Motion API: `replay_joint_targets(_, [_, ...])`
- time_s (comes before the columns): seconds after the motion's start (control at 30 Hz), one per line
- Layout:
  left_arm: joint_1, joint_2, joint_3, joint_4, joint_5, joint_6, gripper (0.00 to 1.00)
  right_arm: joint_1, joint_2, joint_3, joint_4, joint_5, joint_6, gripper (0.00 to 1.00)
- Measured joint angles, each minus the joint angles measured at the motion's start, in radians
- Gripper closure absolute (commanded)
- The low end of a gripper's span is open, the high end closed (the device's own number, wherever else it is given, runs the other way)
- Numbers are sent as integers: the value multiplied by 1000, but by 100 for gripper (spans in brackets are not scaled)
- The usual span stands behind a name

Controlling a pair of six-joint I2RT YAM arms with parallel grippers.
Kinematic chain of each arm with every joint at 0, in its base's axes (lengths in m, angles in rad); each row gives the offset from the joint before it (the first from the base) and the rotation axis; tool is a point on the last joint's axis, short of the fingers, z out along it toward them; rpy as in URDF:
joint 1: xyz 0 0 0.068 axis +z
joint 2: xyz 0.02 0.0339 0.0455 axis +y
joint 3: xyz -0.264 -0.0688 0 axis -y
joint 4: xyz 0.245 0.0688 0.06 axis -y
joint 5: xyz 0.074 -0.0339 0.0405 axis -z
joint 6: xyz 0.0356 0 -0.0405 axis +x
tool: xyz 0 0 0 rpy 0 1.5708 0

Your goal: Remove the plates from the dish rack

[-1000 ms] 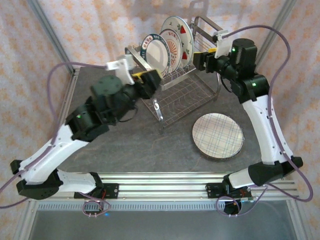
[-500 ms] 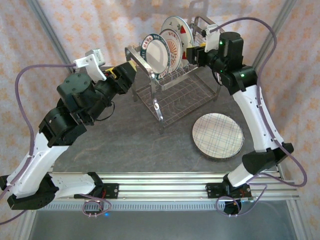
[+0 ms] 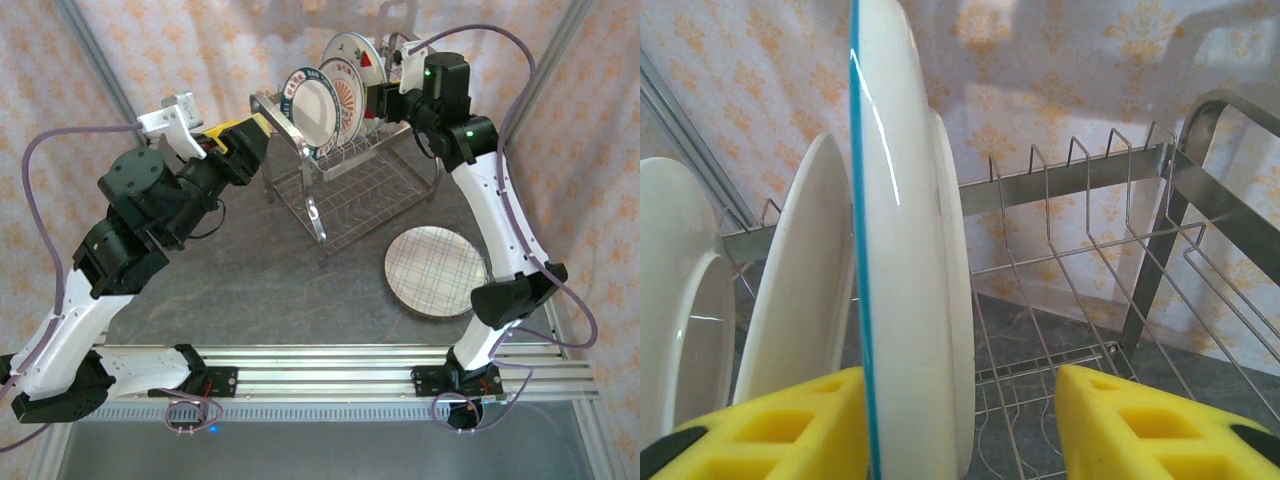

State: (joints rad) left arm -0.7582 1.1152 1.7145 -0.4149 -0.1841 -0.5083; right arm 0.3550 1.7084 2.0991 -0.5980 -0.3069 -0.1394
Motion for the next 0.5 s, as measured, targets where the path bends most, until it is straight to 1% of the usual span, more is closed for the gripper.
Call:
replay_joint_targets(0.23, [0,-14,-43,70,-8,13,43,3,25,18,-9,0,8,57])
replay_joint_targets(0.47, [0,-14,-48,96,-8,14,42,10,51,45,-24,0,16,68])
replay_joint_targets(0.5, [0,-14,-50,98,-8,17,41,12,53,48,-26,0,18,69])
